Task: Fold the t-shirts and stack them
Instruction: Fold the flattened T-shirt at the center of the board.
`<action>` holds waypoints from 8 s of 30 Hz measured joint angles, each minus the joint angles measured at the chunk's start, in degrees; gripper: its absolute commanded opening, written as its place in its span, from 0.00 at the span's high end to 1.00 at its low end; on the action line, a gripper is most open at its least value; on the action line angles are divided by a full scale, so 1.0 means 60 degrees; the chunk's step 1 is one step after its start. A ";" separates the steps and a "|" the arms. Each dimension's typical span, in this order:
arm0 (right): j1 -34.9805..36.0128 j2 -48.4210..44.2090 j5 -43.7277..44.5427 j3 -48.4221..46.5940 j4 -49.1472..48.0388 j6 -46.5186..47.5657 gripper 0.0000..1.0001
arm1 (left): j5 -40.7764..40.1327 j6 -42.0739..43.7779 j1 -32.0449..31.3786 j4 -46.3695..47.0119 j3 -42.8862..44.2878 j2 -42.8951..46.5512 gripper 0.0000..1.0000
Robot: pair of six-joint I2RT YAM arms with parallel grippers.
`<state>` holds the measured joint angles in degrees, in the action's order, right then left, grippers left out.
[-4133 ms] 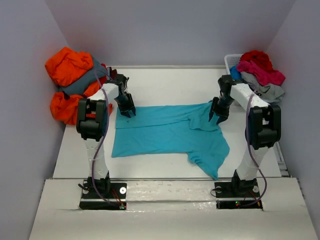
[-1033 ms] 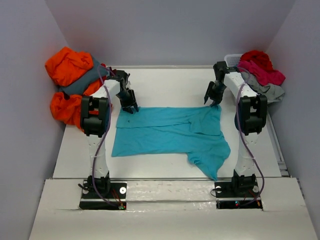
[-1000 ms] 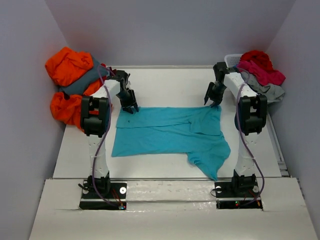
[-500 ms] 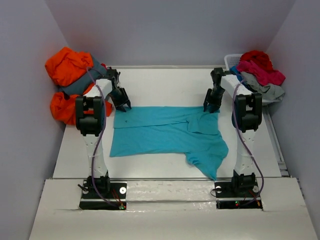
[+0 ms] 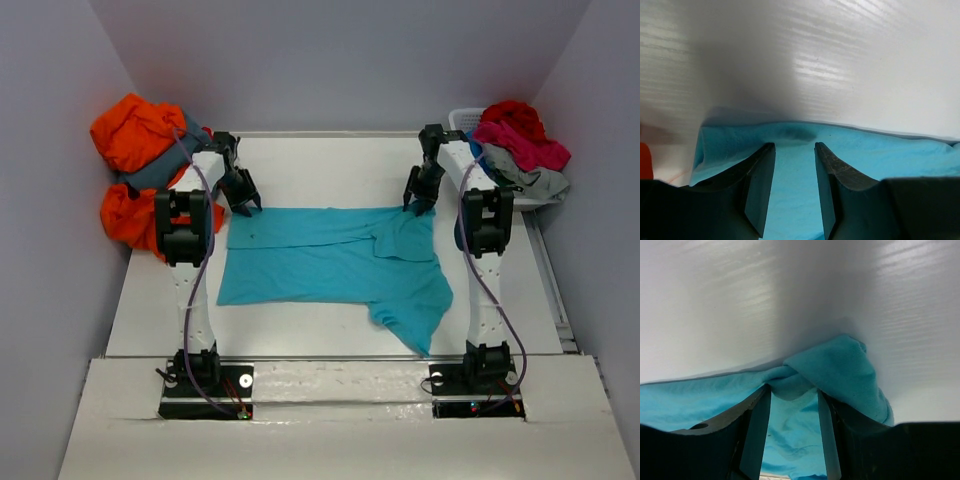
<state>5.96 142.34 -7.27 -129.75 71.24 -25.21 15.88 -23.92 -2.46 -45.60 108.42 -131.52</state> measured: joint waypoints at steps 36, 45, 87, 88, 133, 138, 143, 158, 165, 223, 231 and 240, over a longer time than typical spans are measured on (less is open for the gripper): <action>-0.0062 -0.1931 0.1191 -0.0455 -0.1610 0.0197 0.50 | -0.0750 0.0051 -0.0200 0.0062 0.0925 0.0590 0.45; -0.0175 -0.0637 0.2124 -0.0816 -0.1450 -0.0102 0.51 | -0.0696 0.0193 -0.1126 0.0062 0.0386 0.0616 0.45; -0.0302 -0.0153 0.1053 -0.0397 -0.2710 0.0109 0.52 | -0.0648 0.0444 -0.1453 -0.0084 0.0310 -0.0087 0.45; -0.0306 -0.0240 0.1035 -0.0397 -0.2710 0.0127 0.52 | -0.0645 0.0444 -0.1453 -0.0084 0.0310 -0.0091 0.45; -0.0229 -0.0539 0.1038 0.0066 -0.2193 0.0608 0.54 | -0.0645 0.0481 -0.1468 -0.0240 0.0554 -0.0240 0.45; -0.0229 -0.0528 0.1038 0.0062 -0.2189 0.0637 0.54 | -0.0645 0.0481 -0.1472 -0.0244 0.0561 -0.0248 0.45; -0.0229 -0.0361 0.1075 -0.0004 -0.2160 0.0645 0.55 | -0.0645 0.0481 -0.1472 -0.0244 0.0561 -0.0248 0.45; -0.0229 0.0106 0.1410 -0.0481 -0.1909 0.0667 0.89 | -0.0648 0.0474 -0.1472 -0.0244 0.0561 -0.0248 0.45; -0.0226 0.0106 0.1592 -0.0656 -0.1865 0.0670 0.91 | -0.0605 0.0313 -0.1446 -0.0033 0.0331 -0.0171 0.45; -0.0922 -0.0495 0.2040 -0.0117 -0.0994 0.0444 0.65 | 0.0477 -0.0656 -0.0521 0.1082 -0.1049 0.0499 0.46; -0.1330 -0.1443 0.1840 0.0299 -0.0936 0.0342 0.65 | 0.0226 -0.0561 -0.0404 0.0856 -0.0918 0.0474 0.47; -0.1290 -0.2393 0.1042 0.1982 -0.1053 0.0328 0.65 | 0.0208 -0.0535 -0.0401 0.0736 -0.0783 0.0390 0.46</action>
<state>-1.78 127.98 -1.02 -117.86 64.93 -23.24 17.12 -27.14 -4.86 -41.19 103.72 -129.19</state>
